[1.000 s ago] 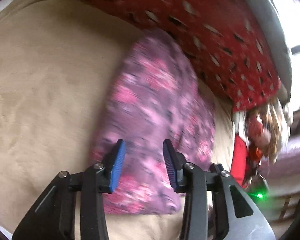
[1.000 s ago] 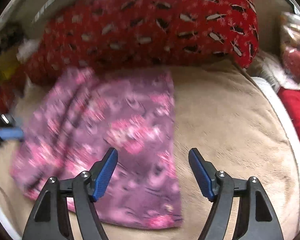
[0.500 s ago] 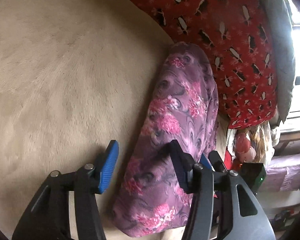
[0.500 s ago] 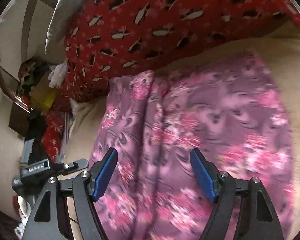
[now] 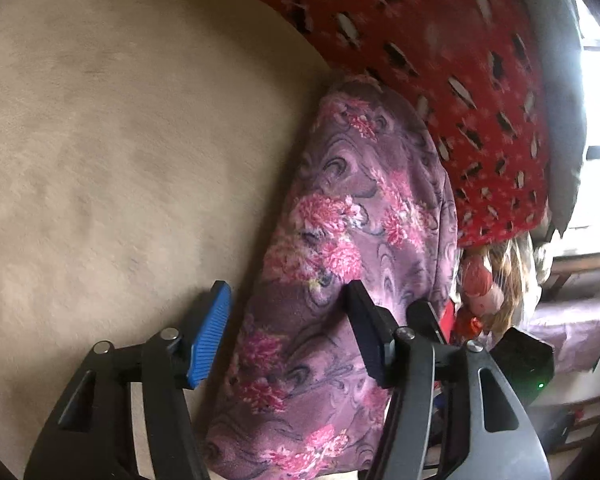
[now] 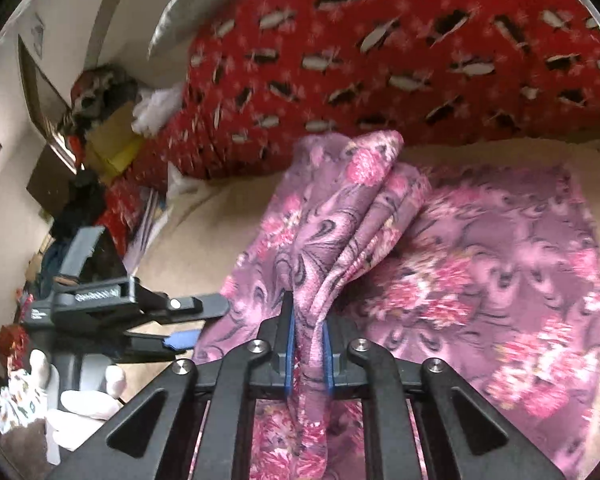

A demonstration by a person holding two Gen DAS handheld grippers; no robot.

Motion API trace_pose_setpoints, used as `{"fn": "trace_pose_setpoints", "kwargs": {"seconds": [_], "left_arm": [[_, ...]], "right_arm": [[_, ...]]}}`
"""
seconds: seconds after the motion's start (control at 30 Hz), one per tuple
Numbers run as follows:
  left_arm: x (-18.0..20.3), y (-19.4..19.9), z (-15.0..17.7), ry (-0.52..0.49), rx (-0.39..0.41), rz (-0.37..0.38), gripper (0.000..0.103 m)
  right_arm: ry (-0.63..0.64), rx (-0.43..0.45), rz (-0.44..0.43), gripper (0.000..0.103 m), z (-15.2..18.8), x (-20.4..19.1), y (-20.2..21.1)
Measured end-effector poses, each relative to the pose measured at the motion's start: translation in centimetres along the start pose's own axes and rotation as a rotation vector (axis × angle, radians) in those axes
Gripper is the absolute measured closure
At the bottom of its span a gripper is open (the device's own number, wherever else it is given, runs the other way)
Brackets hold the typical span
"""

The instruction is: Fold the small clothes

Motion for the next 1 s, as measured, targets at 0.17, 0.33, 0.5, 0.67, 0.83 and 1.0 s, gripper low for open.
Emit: {"fn": "trace_pose_setpoints", "kwargs": {"seconds": [0.17, 0.33, 0.5, 0.67, 0.83, 1.0], "left_arm": [[4.7, -1.1, 1.4, -0.123, -0.003, -0.079, 0.042], [9.0, -2.1, 2.8, -0.240, -0.002, -0.171, 0.071], [10.9, -4.5, 4.3, -0.310, -0.040, -0.233, 0.087], [10.6, -5.7, 5.0, -0.303, -0.080, -0.239, 0.087], [10.6, -4.1, 5.2, -0.314, -0.080, -0.145, 0.086], [8.8, -1.9, 2.4, -0.210, 0.005, -0.059, 0.058]], "right_arm": [[0.020, 0.043, 0.047, 0.093, -0.8, 1.9, 3.8], [0.036, 0.079, 0.098, 0.093, -1.7, 4.1, 7.3], [0.016, 0.078, 0.143, 0.093, -2.2, 7.3, 9.3], [-0.077, -0.027, 0.206, 0.093, 0.0, 11.9, 6.6], [-0.278, 0.025, 0.064, 0.079, -0.3, 14.7, 7.7], [-0.435, 0.126, -0.021, 0.039, -3.5, 16.5, 8.7]]}}
Point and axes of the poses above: each gripper's, at about its wrist camera, not at the fingertips, and y roughly against the way its jaws point, x to its right, z to its underside, the point moved 4 cm from there along -y, roughly the way its jaws point, and after that the axes turned 5 degrees about -y, right-handed, at the moved point
